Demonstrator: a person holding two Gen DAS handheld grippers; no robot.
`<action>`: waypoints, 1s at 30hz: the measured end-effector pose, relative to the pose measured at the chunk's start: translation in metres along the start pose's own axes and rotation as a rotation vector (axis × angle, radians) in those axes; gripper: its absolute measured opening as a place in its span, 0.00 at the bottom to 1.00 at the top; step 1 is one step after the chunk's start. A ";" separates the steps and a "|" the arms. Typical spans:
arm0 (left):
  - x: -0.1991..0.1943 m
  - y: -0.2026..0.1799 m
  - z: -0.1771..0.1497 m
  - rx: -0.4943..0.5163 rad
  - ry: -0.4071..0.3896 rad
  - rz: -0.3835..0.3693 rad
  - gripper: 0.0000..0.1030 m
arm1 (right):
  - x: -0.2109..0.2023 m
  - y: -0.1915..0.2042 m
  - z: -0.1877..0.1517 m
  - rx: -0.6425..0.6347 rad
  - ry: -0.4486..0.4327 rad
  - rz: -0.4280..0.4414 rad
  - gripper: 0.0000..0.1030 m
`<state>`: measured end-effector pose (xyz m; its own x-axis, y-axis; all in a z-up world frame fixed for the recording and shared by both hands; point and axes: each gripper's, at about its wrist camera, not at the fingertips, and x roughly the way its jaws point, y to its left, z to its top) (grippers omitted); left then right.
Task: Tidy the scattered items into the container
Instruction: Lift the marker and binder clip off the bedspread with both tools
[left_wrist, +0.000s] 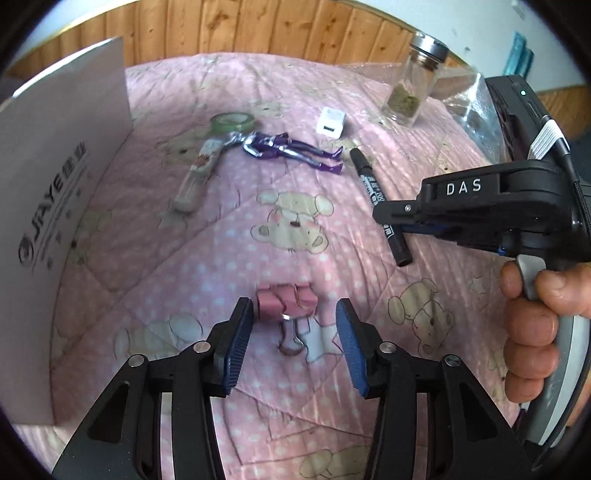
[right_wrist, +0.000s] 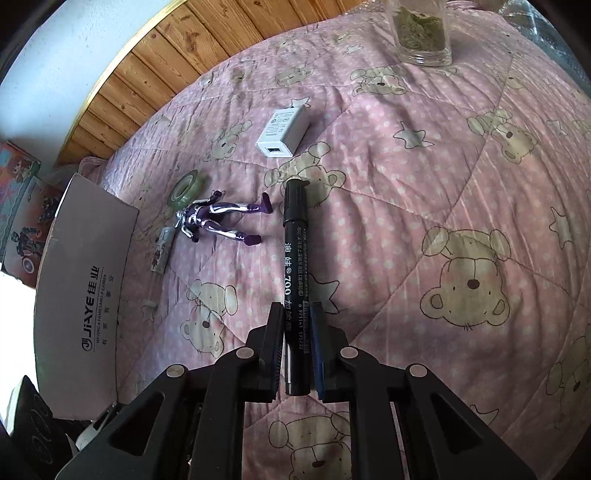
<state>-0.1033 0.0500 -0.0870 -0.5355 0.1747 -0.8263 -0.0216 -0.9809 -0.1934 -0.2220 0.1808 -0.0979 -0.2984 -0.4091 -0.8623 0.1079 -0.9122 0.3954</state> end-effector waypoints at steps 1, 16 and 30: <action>0.002 -0.004 -0.001 0.024 -0.009 0.021 0.51 | 0.000 -0.001 0.000 0.005 0.000 0.001 0.15; -0.015 0.007 -0.002 -0.055 -0.002 -0.011 0.32 | -0.021 0.010 -0.010 -0.077 -0.086 0.022 0.14; -0.051 0.012 -0.008 -0.028 -0.024 -0.006 0.32 | -0.039 0.007 -0.045 -0.044 -0.084 0.068 0.14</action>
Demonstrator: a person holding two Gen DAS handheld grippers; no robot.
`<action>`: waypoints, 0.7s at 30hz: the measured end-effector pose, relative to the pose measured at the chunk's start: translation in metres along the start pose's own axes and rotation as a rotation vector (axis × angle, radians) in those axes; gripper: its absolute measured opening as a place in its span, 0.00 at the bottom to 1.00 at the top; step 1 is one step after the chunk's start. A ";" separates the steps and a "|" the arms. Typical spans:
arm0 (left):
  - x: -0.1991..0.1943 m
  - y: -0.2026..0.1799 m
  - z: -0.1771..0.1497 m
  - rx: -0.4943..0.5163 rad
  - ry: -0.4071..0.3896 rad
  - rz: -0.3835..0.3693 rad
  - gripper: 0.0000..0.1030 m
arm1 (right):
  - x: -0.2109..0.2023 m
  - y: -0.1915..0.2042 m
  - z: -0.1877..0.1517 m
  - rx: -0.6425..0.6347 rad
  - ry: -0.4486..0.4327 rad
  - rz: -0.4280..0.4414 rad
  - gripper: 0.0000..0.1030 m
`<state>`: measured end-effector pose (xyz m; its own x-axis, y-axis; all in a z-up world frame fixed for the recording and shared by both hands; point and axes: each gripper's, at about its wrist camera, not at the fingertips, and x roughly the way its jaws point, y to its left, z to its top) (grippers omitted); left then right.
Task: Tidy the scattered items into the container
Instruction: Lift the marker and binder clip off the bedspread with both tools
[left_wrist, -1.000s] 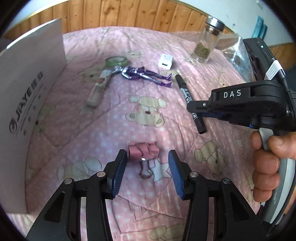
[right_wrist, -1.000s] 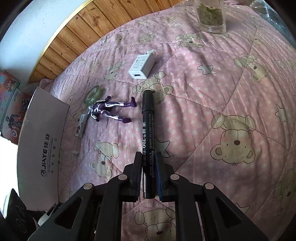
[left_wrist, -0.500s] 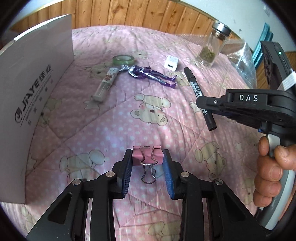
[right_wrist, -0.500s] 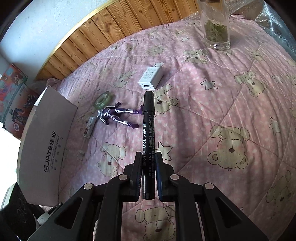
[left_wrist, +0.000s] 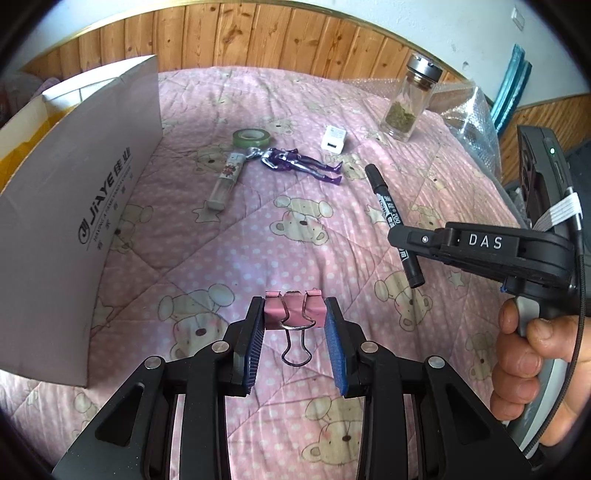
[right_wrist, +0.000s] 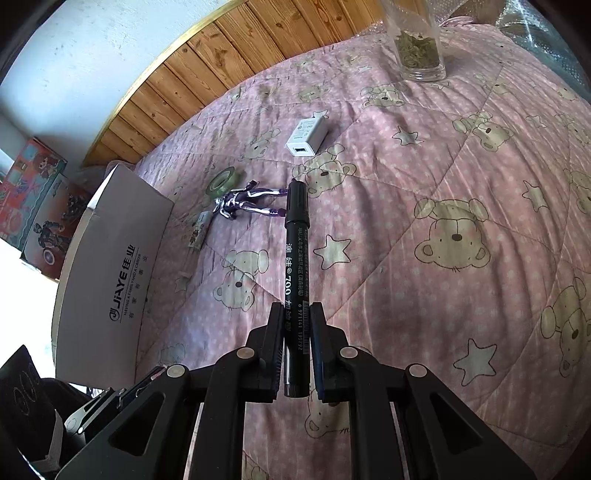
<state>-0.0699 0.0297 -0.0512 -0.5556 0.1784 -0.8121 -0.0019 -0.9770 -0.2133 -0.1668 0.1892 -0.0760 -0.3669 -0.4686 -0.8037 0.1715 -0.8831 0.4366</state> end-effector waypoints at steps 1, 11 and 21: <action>-0.003 0.001 -0.001 -0.001 -0.004 -0.002 0.32 | -0.002 -0.001 -0.002 0.000 0.000 0.002 0.14; -0.028 0.009 -0.002 0.000 -0.046 -0.027 0.32 | -0.009 0.011 -0.023 -0.021 0.010 0.013 0.14; -0.046 0.008 0.003 -0.003 -0.093 -0.079 0.32 | -0.021 0.026 -0.051 -0.017 0.024 0.049 0.14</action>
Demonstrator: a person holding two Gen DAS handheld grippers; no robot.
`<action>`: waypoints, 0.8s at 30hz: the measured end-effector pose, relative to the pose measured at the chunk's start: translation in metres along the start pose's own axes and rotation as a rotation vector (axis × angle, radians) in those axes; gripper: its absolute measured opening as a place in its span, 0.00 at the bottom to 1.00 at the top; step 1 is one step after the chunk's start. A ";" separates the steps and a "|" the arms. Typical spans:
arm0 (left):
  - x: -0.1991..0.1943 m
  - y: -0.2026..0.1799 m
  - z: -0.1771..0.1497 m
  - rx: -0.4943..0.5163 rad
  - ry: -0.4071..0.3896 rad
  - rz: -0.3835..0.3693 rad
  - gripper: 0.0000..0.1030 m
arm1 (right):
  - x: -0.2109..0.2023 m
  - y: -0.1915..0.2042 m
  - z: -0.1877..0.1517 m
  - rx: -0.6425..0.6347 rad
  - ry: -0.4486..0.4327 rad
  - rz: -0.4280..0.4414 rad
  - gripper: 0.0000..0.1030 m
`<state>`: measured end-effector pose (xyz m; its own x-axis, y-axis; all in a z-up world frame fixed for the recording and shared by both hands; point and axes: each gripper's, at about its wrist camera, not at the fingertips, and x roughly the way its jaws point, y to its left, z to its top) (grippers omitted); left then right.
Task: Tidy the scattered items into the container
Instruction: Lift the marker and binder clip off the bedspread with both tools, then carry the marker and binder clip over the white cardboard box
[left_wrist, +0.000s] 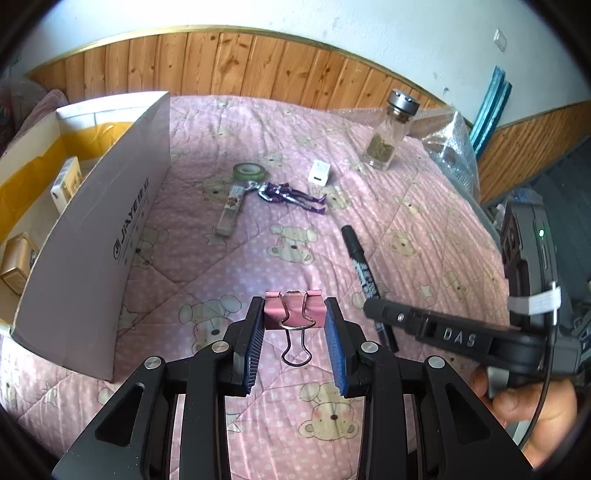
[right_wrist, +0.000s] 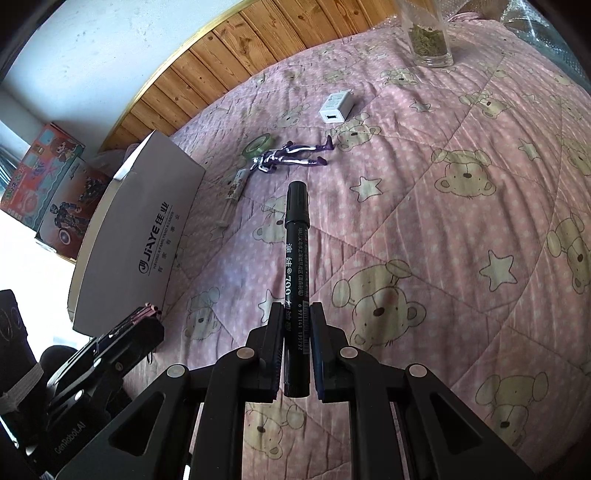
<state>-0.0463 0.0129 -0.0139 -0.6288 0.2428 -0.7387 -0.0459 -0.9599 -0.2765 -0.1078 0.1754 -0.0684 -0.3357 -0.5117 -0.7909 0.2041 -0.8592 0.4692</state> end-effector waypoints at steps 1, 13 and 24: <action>-0.002 0.000 0.001 -0.001 -0.004 -0.005 0.32 | -0.001 0.001 -0.002 0.002 -0.001 0.003 0.14; -0.043 0.014 0.012 -0.066 -0.074 -0.066 0.32 | -0.024 0.028 -0.011 0.013 -0.018 0.089 0.14; -0.080 0.039 0.018 -0.132 -0.134 -0.085 0.32 | -0.041 0.077 -0.006 -0.053 -0.032 0.175 0.14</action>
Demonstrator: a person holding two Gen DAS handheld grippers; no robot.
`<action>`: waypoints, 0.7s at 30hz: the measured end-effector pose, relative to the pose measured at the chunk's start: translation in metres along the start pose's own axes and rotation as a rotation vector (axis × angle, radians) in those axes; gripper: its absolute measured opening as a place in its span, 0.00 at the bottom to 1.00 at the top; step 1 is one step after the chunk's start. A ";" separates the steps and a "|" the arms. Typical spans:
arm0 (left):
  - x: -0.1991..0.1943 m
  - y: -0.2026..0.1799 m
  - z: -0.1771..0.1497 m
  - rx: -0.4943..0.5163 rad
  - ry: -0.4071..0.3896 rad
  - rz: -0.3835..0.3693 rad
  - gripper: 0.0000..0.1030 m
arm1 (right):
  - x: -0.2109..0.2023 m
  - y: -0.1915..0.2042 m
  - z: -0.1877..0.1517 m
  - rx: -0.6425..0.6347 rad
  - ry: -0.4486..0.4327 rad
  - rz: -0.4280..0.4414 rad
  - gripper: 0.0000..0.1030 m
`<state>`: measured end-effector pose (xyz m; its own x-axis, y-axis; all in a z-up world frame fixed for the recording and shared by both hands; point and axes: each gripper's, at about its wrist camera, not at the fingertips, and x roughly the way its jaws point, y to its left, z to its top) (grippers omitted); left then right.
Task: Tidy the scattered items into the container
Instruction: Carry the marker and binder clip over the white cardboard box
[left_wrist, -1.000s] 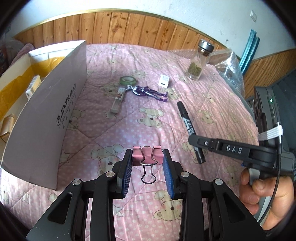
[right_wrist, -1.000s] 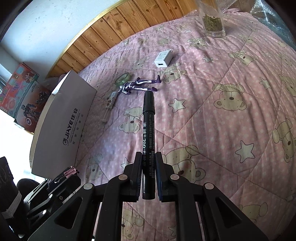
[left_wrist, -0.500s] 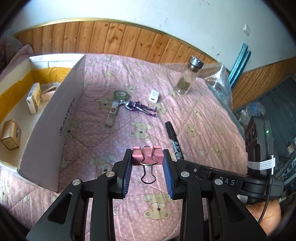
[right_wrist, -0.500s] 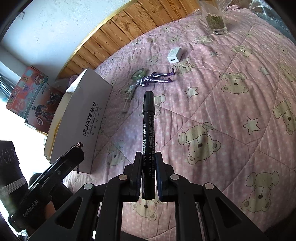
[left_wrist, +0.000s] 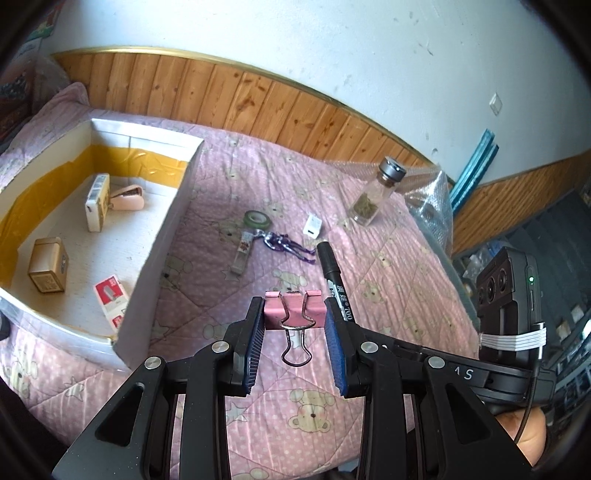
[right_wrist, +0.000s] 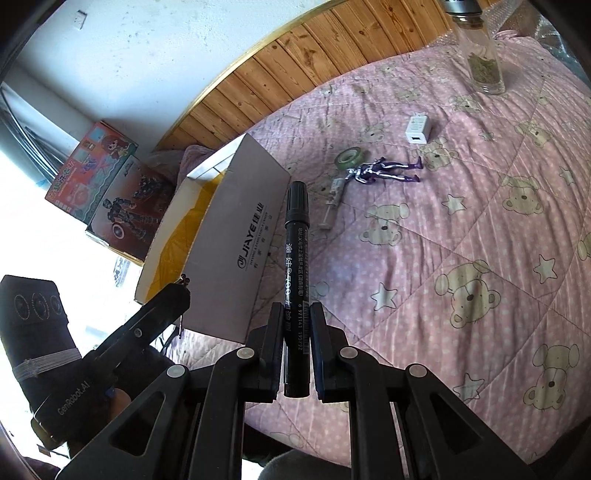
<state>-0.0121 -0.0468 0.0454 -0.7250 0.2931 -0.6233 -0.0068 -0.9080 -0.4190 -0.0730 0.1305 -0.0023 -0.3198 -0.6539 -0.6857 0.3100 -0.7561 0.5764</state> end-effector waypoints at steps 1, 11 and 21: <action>-0.003 0.002 0.002 -0.001 -0.009 0.002 0.32 | 0.000 0.004 0.001 -0.007 0.000 0.004 0.14; -0.027 0.029 0.020 -0.062 -0.072 0.028 0.32 | 0.010 0.038 0.017 -0.072 0.010 0.021 0.14; -0.038 0.060 0.029 -0.124 -0.090 0.045 0.32 | 0.023 0.066 0.031 -0.118 0.014 0.035 0.14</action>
<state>-0.0048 -0.1207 0.0633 -0.7817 0.2196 -0.5837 0.1083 -0.8739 -0.4738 -0.0873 0.0648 0.0342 -0.2944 -0.6790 -0.6725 0.4245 -0.7234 0.5445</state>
